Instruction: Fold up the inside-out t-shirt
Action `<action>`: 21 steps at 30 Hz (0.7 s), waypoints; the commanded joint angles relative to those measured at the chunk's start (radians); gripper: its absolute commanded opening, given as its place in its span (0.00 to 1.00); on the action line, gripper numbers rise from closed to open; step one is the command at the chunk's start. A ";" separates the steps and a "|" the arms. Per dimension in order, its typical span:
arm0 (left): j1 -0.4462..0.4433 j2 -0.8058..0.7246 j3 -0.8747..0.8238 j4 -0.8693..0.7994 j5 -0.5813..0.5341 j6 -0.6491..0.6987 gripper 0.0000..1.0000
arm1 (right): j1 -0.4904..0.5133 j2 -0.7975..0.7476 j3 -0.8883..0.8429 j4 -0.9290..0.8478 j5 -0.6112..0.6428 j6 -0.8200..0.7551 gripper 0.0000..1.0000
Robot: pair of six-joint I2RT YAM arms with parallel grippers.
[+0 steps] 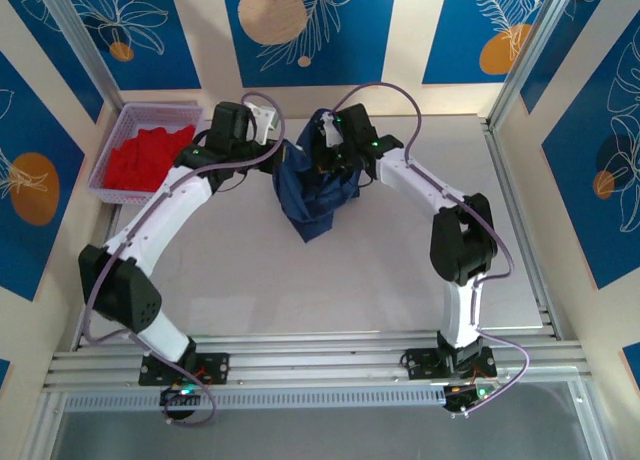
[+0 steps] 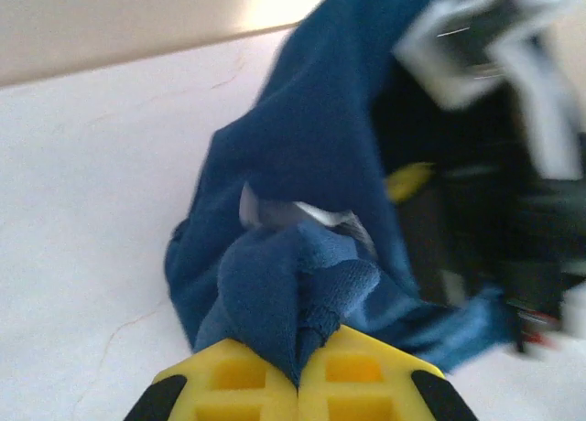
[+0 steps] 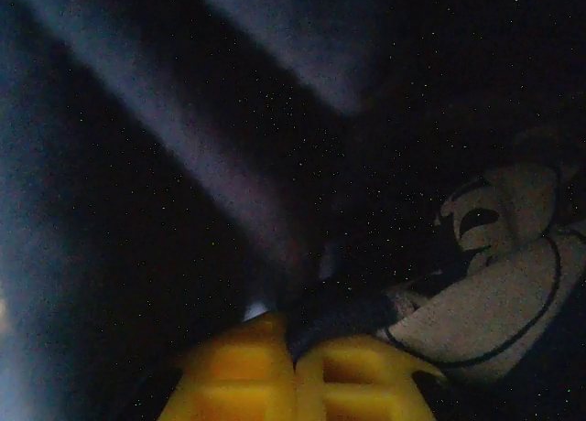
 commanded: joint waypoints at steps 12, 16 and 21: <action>0.105 0.181 -0.226 0.110 -0.193 -0.143 0.00 | -0.126 -0.247 -0.132 0.324 -0.377 0.139 0.00; 0.105 0.205 -0.265 0.134 -0.122 -0.139 0.12 | -0.124 -0.232 -0.129 0.355 -0.434 0.110 0.00; 0.107 0.061 -0.388 0.298 0.056 -0.126 0.43 | -0.125 -0.231 -0.115 0.274 -0.452 -0.028 0.00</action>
